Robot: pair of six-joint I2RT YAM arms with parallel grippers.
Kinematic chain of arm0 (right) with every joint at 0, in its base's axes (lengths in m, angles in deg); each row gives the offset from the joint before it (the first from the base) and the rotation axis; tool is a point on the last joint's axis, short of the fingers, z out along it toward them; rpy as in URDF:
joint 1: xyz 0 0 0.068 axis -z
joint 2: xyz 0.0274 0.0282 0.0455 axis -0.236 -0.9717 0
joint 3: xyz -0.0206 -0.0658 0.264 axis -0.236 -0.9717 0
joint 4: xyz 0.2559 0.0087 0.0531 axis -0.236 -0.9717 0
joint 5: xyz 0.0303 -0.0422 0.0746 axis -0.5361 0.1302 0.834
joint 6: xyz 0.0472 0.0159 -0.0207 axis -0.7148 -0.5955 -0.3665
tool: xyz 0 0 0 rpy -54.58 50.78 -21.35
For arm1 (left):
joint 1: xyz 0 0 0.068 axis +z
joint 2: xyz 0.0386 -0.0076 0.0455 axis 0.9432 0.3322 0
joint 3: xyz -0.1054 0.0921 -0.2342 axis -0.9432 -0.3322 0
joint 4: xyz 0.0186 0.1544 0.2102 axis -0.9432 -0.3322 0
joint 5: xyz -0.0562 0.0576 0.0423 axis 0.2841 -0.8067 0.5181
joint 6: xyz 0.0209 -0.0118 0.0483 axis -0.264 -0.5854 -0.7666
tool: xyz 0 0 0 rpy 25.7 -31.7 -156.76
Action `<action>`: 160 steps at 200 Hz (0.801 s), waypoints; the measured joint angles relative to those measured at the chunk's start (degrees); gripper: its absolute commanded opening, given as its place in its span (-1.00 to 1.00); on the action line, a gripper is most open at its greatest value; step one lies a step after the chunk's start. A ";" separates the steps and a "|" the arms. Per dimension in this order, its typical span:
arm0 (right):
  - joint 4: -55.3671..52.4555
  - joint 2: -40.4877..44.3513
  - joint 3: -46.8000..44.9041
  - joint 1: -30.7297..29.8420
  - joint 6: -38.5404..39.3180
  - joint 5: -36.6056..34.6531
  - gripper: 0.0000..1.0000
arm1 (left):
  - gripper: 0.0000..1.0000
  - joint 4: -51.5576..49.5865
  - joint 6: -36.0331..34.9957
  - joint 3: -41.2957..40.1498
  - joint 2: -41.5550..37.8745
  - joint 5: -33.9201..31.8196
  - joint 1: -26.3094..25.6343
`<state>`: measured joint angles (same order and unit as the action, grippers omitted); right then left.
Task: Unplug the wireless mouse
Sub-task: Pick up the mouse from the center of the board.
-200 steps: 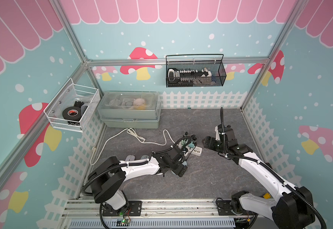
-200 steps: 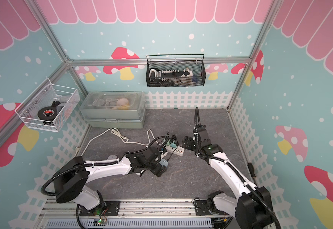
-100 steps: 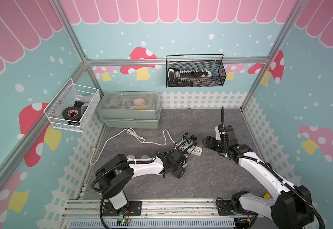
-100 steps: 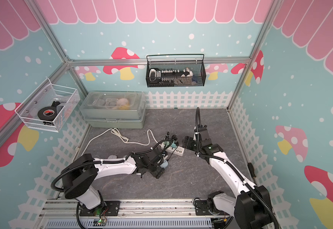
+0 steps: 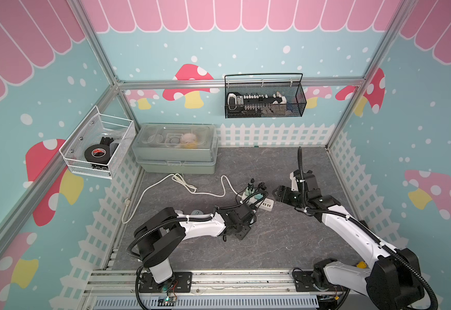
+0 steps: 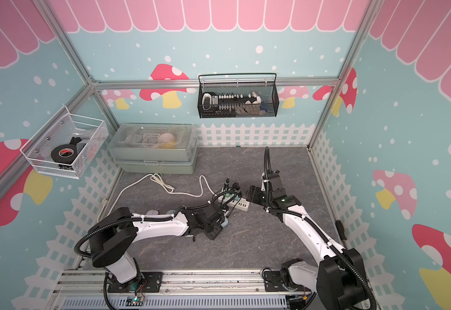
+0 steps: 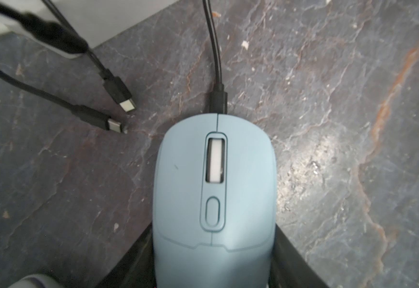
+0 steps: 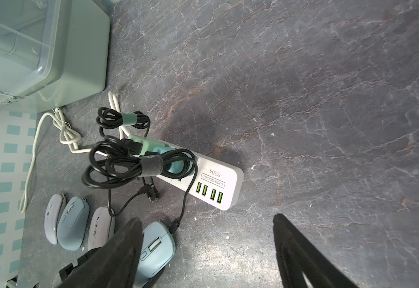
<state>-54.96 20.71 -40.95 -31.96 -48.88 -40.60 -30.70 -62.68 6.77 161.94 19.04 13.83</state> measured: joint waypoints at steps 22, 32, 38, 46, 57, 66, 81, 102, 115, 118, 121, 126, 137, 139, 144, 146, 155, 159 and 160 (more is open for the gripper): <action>0.04 0.00 -0.07 0.00 -0.02 0.26 0.62 | 0.04 0.00 0.02 0.42 0.35 -0.55 -0.28; 0.09 0.00 -0.11 0.00 0.00 0.39 0.62 | 0.03 0.00 0.09 0.46 0.37 -0.87 -0.37; 0.09 0.00 -0.11 0.00 -0.02 0.50 0.62 | 0.02 0.00 0.13 0.46 0.37 -0.98 -0.37; 0.11 0.00 -0.13 0.00 -0.02 0.70 0.62 | 0.01 0.02 0.15 0.46 0.33 -1.14 -0.42; 0.13 0.02 -0.13 0.00 0.00 0.85 0.62 | 0.01 0.02 0.15 0.39 0.20 -1.46 -0.48; 0.15 0.07 -0.13 0.00 -0.02 0.94 0.62 | 0.01 0.04 0.15 -0.02 -0.35 -1.81 -0.48; 0.15 0.20 -0.13 0.02 -0.02 1.22 0.62 | 0.00 0.04 0.17 -1.27 -2.36 -2.21 -0.48; 0.81 0.24 -0.28 0.04 -0.33 2.62 0.60 | -0.03 0.72 0.20 -2.89 -6.93 -2.32 -0.48; 2.05 0.24 -0.83 0.07 -0.94 3.98 0.57 | -0.03 1.77 0.22 -3.87 -10.29 -2.19 -0.48; 2.40 0.24 -1.01 0.09 -1.05 4.24 0.56 | -0.03 2.12 0.22 -4.15 -11.19 -2.14 -0.48; 2.78 0.24 -1.20 0.09 -1.20 4.66 0.56 | -0.03 2.40 0.22 -4.37 -11.96 -2.12 -0.48; 3.21 0.20 -1.44 0.11 -1.51 5.11 0.55 | -0.03 2.95 0.24 -4.76 -13.20 -2.08 -0.48; 4.17 0.11 -1.99 0.11 -1.88 5.90 0.54 | -0.03 4.17 0.24 -5.68 -15.61 -1.95 -0.48; 4.44 0.07 -2.12 0.11 -2.01 6.05 0.54 | -0.03 4.39 0.22 -5.84 -16.06 -1.95 -0.48; 4.90 0.02 -2.34 0.11 -2.10 6.29 0.54 | -0.03 4.98 0.22 -6.34 -17.05 -1.92 -0.48; 5.09 -0.02 -2.45 0.11 -2.25 6.36 0.54 | -0.03 5.25 0.20 -6.56 -17.51 -1.90 -0.48; 6.03 -0.31 -2.78 0.11 -2.60 6.73 0.54 | -0.03 6.32 0.20 -7.54 -19.12 -1.64 -0.48; 6.47 -0.46 -2.91 0.13 -2.69 6.84 0.54 | -0.03 6.71 0.20 -7.91 -19.67 -1.46 -0.48; 6.67 -0.55 -2.93 0.13 -2.78 6.91 0.54 | -0.03 6.84 0.20 -8.04 -19.89 -1.38 -0.48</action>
<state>-48.29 20.16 -43.88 -31.83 -51.66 -33.69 -23.86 -62.48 -1.27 142.05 17.66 13.34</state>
